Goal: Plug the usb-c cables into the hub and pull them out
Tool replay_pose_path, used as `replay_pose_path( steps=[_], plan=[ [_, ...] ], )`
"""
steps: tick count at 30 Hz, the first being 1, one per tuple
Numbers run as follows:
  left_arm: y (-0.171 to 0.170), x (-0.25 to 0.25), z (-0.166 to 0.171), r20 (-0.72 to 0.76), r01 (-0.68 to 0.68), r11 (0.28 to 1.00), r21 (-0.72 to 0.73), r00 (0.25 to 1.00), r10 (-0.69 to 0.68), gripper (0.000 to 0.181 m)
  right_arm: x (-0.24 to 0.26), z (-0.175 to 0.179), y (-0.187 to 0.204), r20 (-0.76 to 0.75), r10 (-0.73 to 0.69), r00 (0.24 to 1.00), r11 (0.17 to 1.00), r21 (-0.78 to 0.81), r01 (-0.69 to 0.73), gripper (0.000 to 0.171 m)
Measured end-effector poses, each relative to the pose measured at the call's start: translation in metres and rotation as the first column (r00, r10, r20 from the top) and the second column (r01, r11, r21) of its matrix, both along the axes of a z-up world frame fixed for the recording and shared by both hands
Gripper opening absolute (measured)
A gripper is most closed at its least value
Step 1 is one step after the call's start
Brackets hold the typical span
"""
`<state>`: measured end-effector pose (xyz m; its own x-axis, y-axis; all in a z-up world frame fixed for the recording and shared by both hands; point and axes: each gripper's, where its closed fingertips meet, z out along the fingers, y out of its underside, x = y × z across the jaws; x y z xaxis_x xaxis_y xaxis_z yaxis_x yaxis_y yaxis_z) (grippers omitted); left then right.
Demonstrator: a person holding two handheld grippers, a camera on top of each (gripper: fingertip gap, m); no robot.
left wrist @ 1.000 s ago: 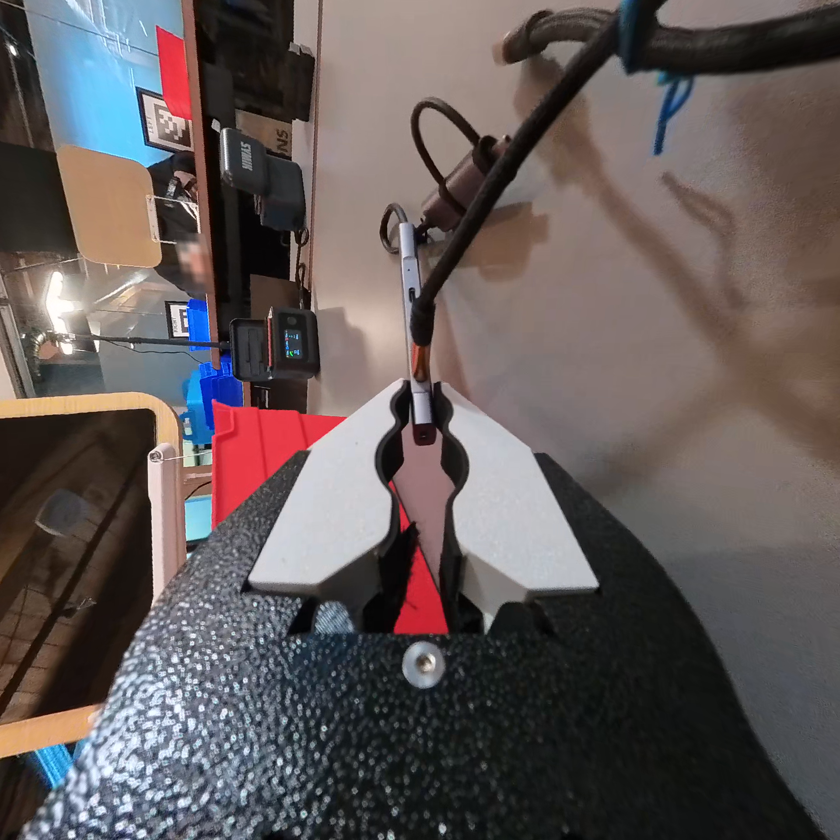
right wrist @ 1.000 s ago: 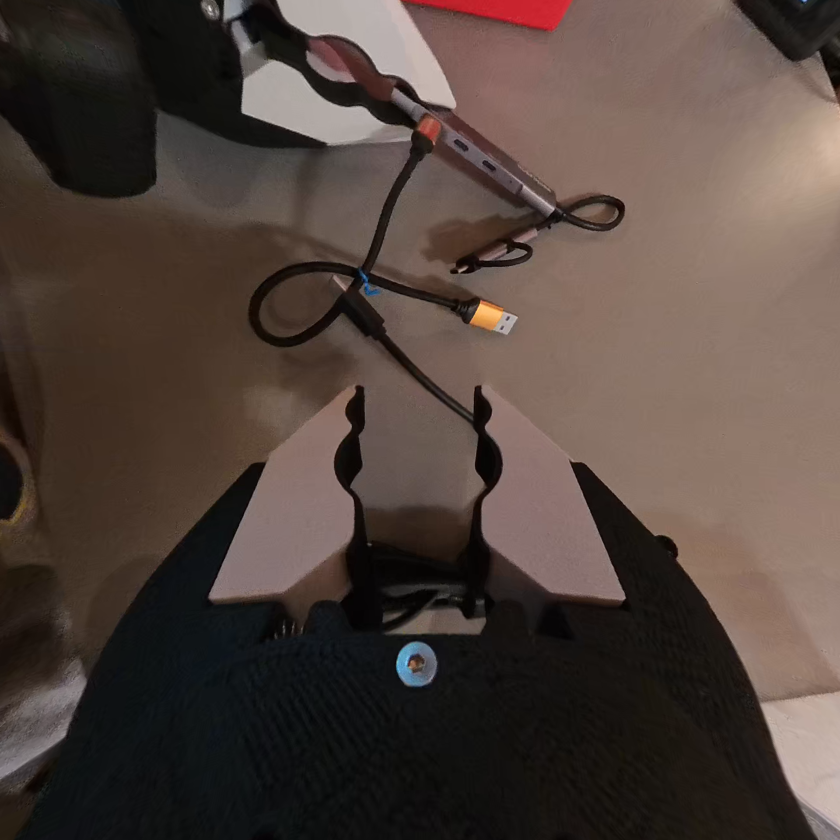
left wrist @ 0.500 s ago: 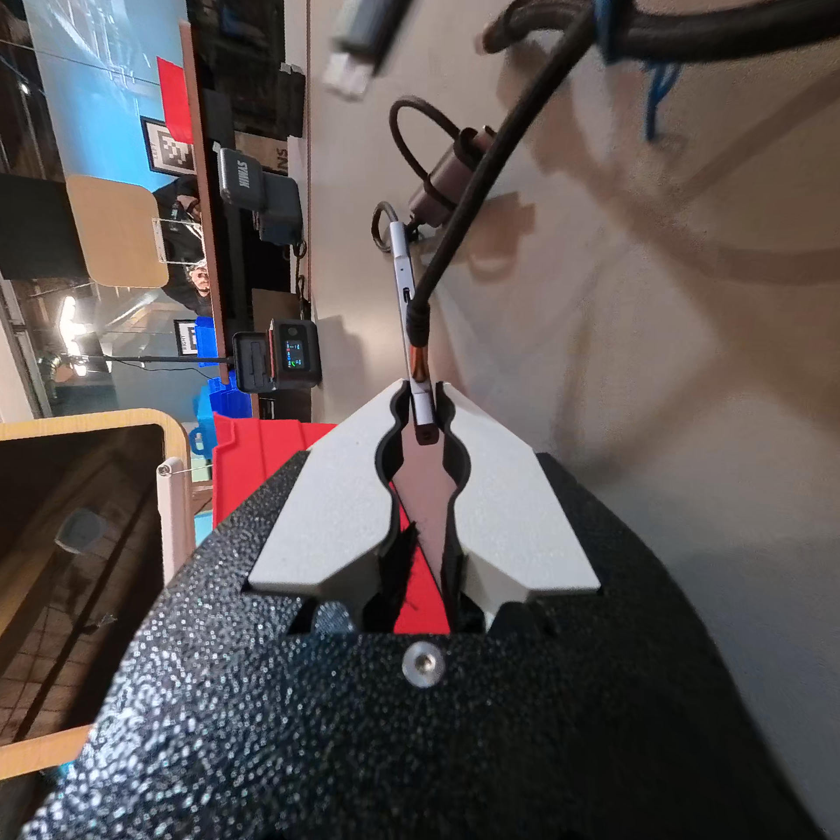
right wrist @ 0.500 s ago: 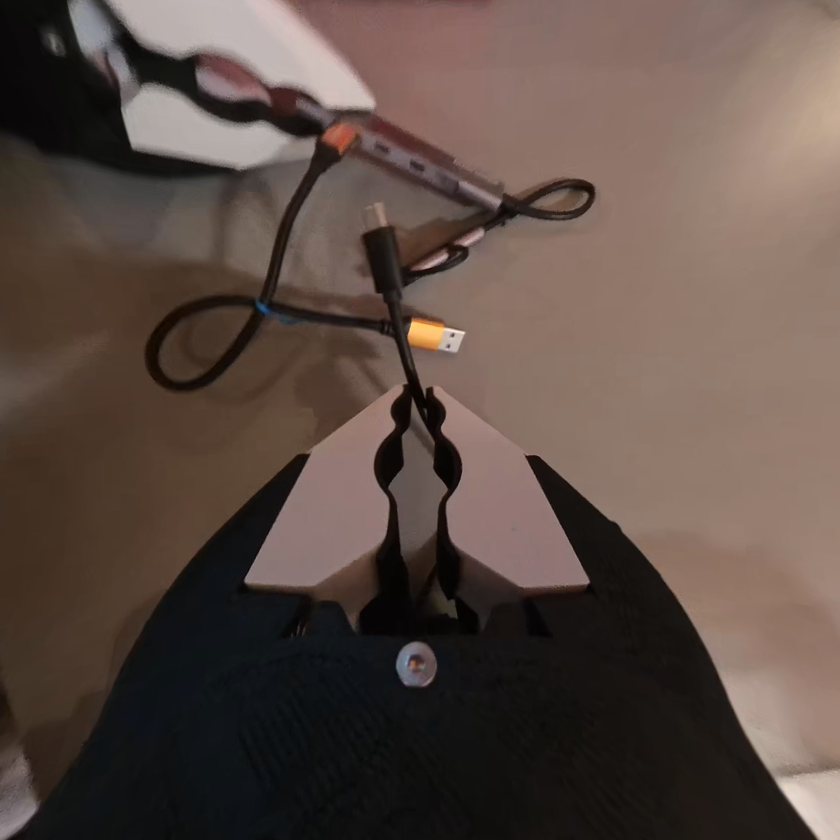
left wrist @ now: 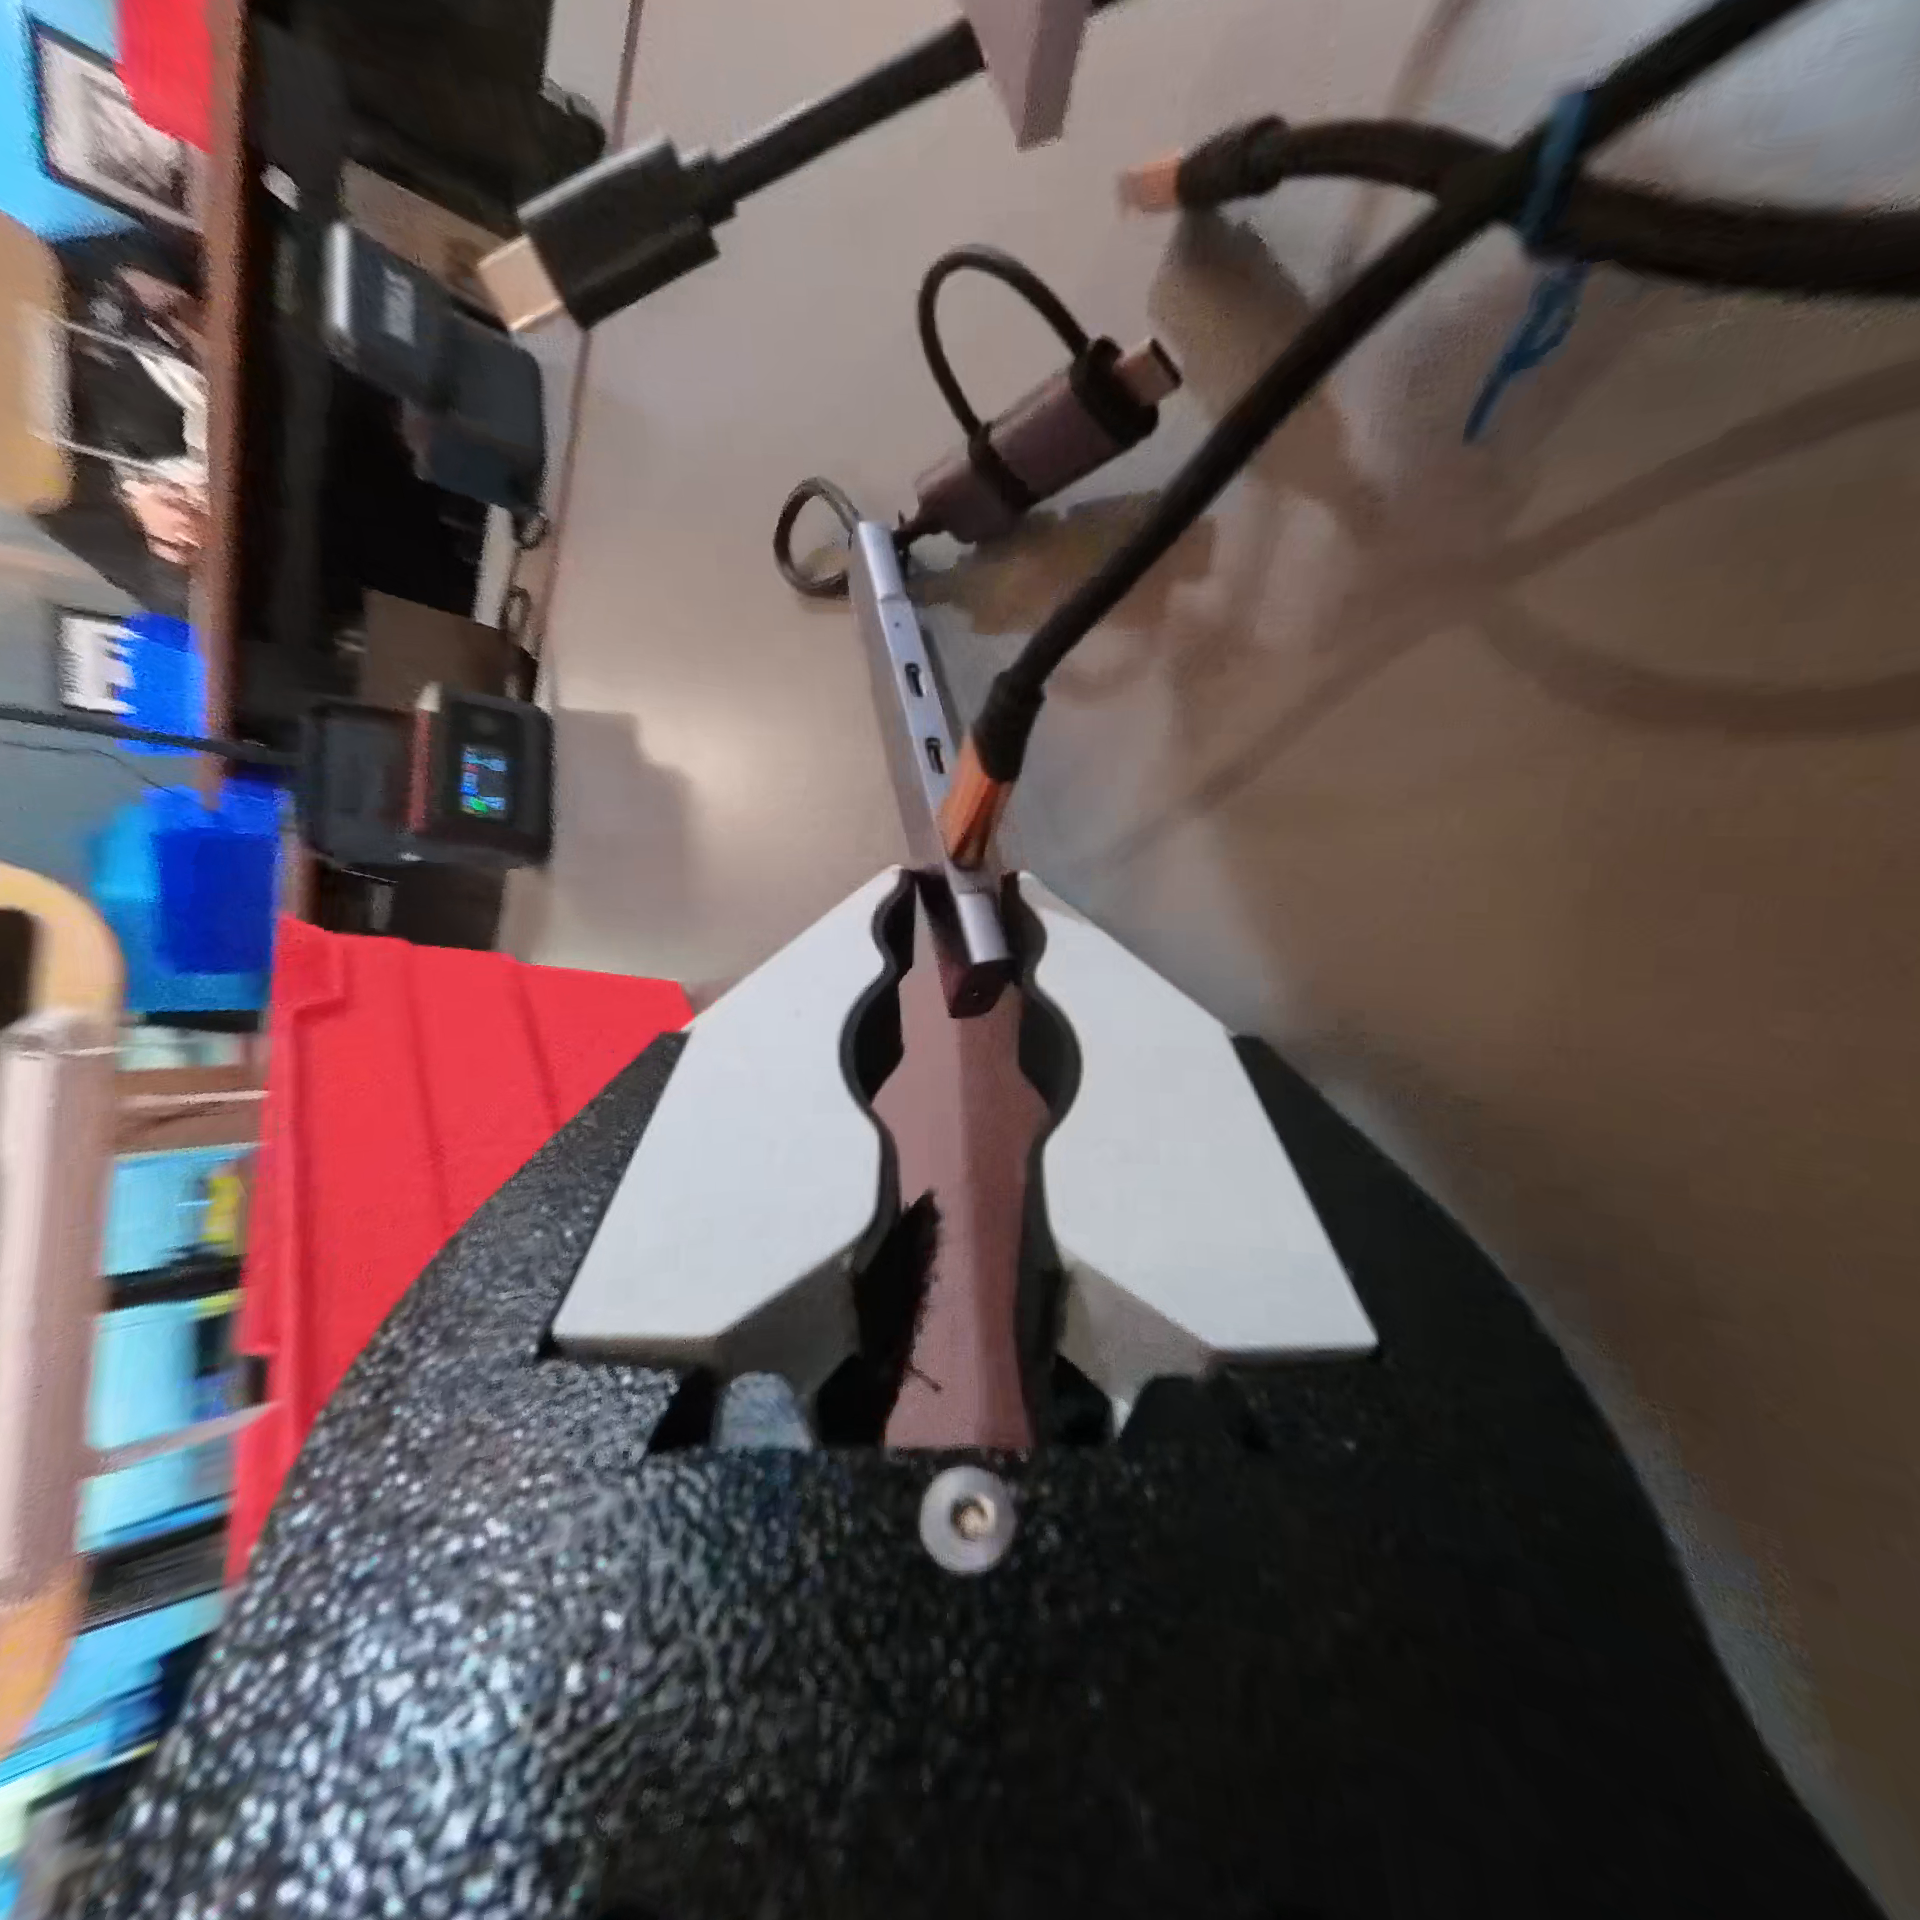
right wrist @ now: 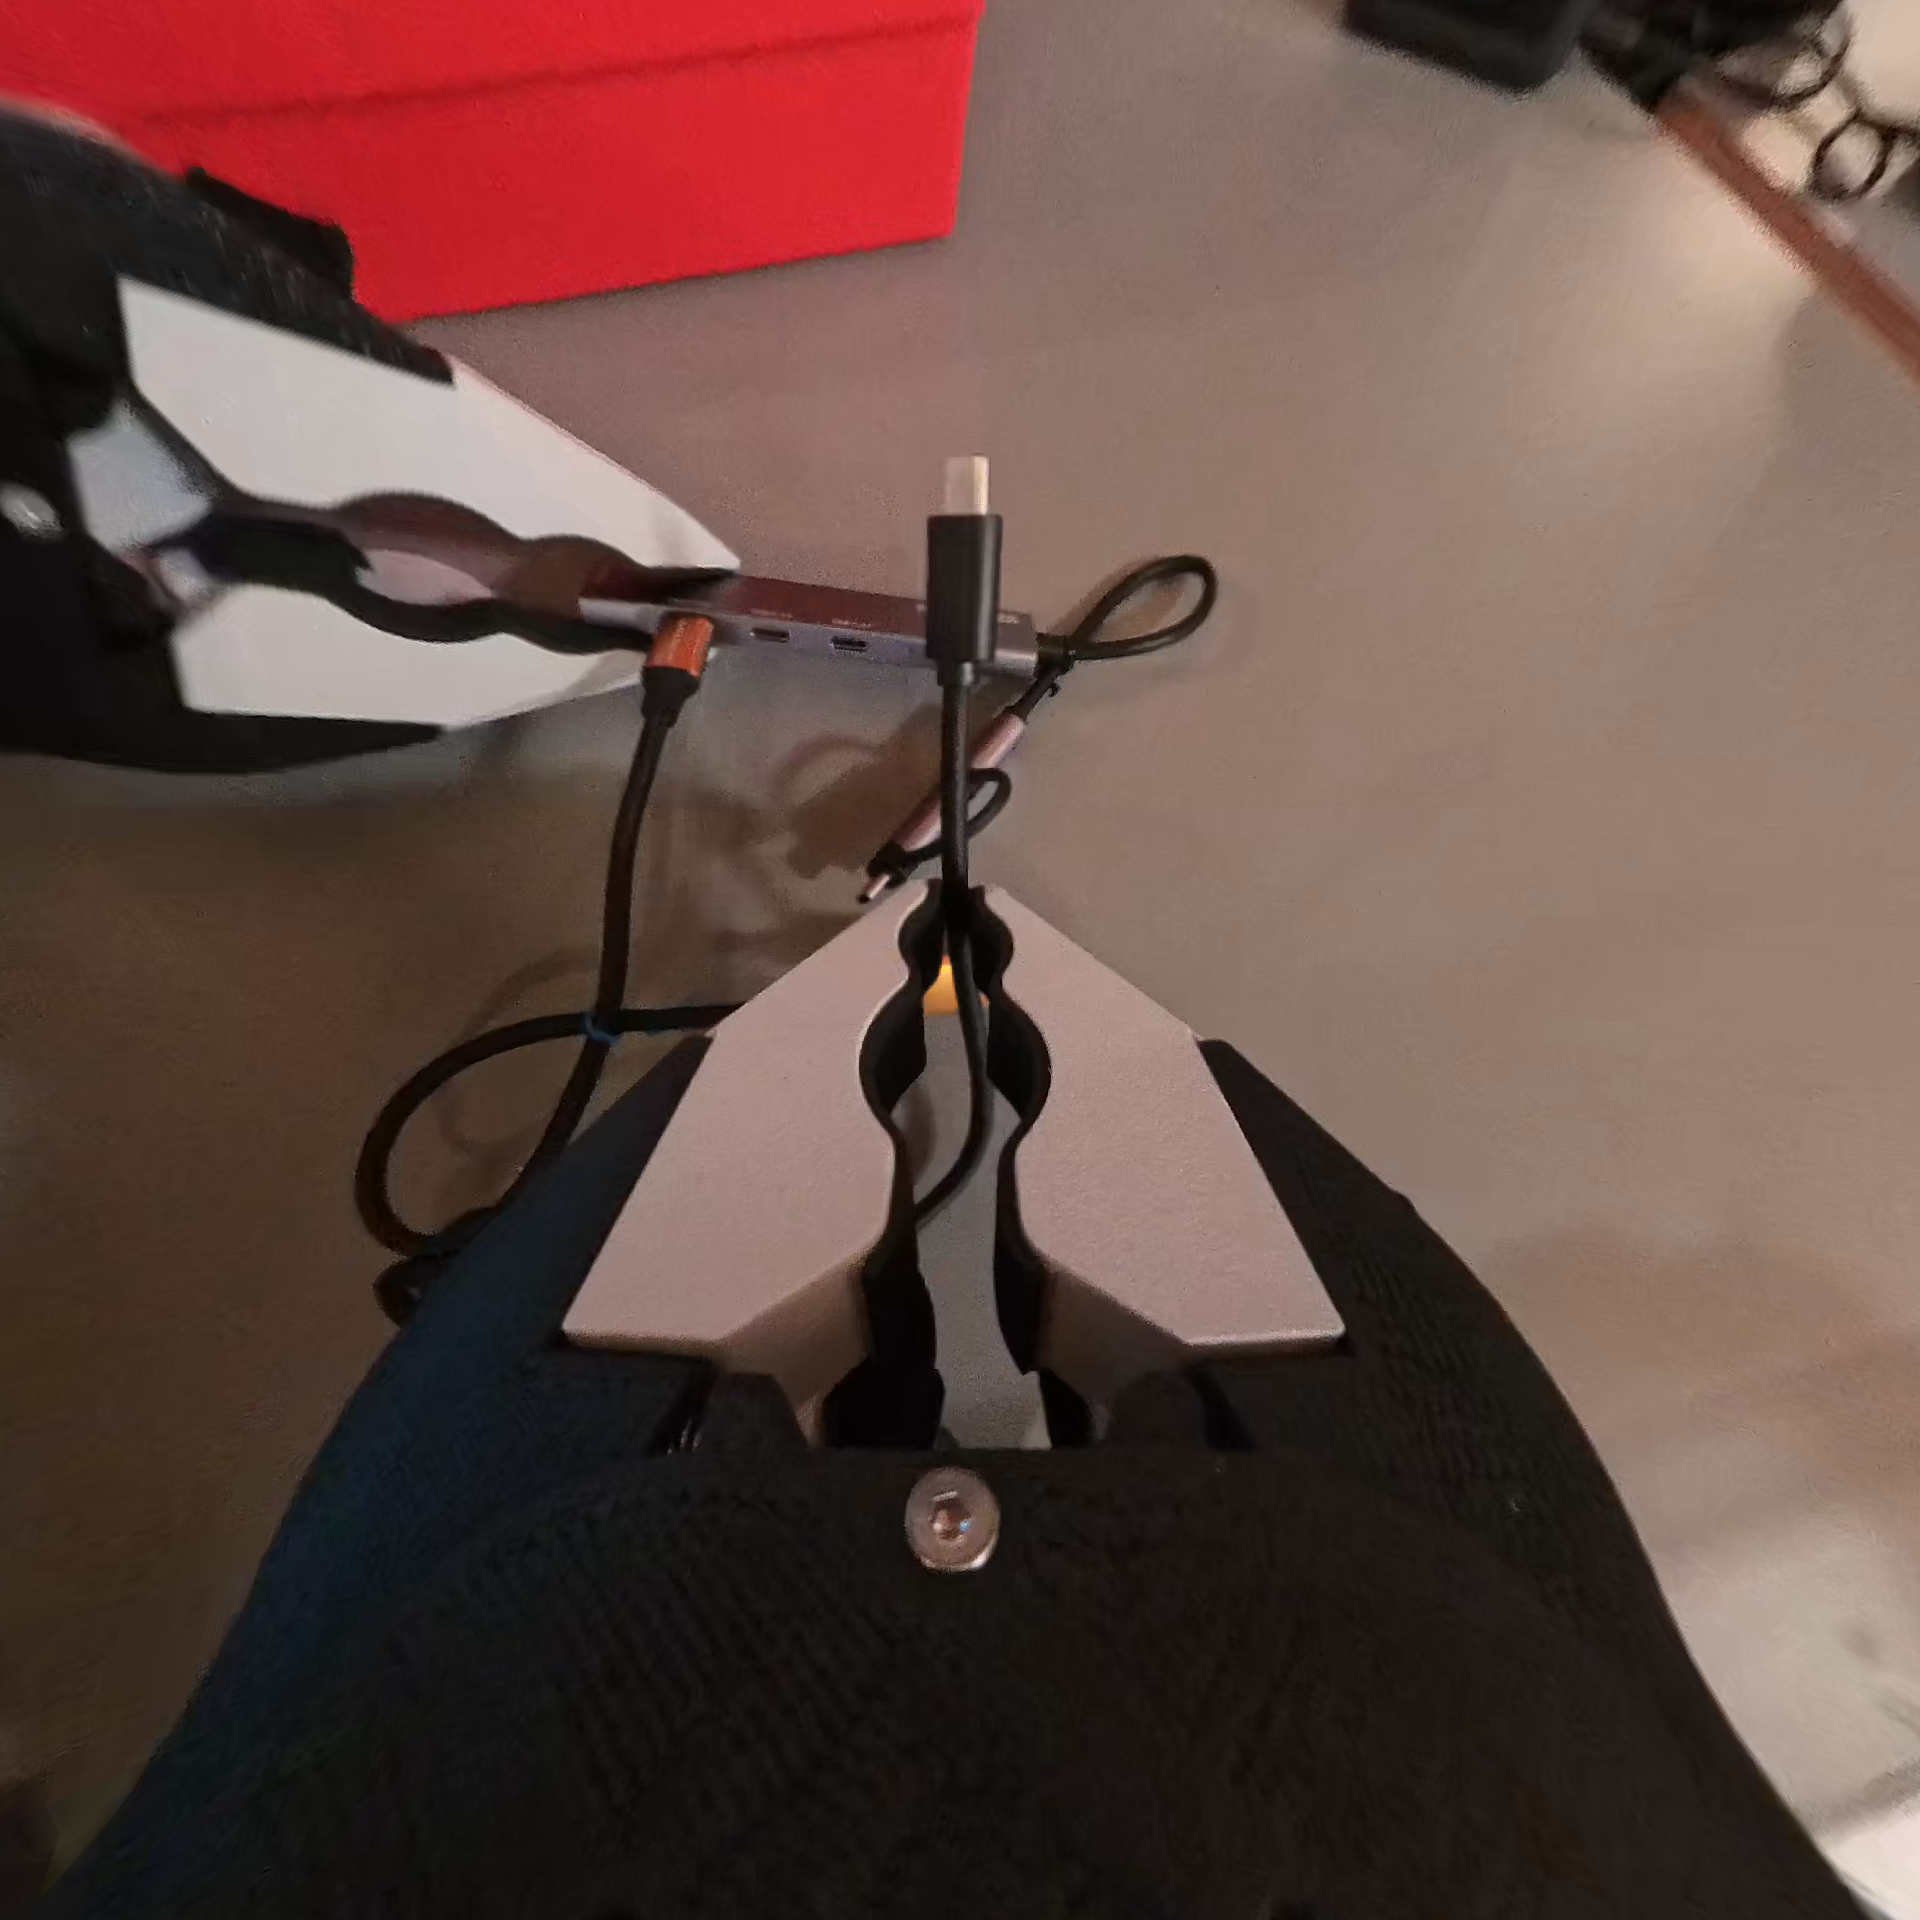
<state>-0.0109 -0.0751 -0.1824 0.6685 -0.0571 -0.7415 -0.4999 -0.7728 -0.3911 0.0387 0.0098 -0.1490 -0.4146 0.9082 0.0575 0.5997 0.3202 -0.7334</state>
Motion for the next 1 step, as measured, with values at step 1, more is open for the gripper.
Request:
replay_pose_path(
  steps=[1],
  plan=[
    [-0.0004, 0.0048, 0.0005, 0.066, -0.002, 1.000, 0.018, 0.998, 0.000, 0.017, 0.0004, 0.0020, 0.0011, -0.030, 0.018, 0.999, 0.999, 0.045, -0.016, 0.003]
  ],
)
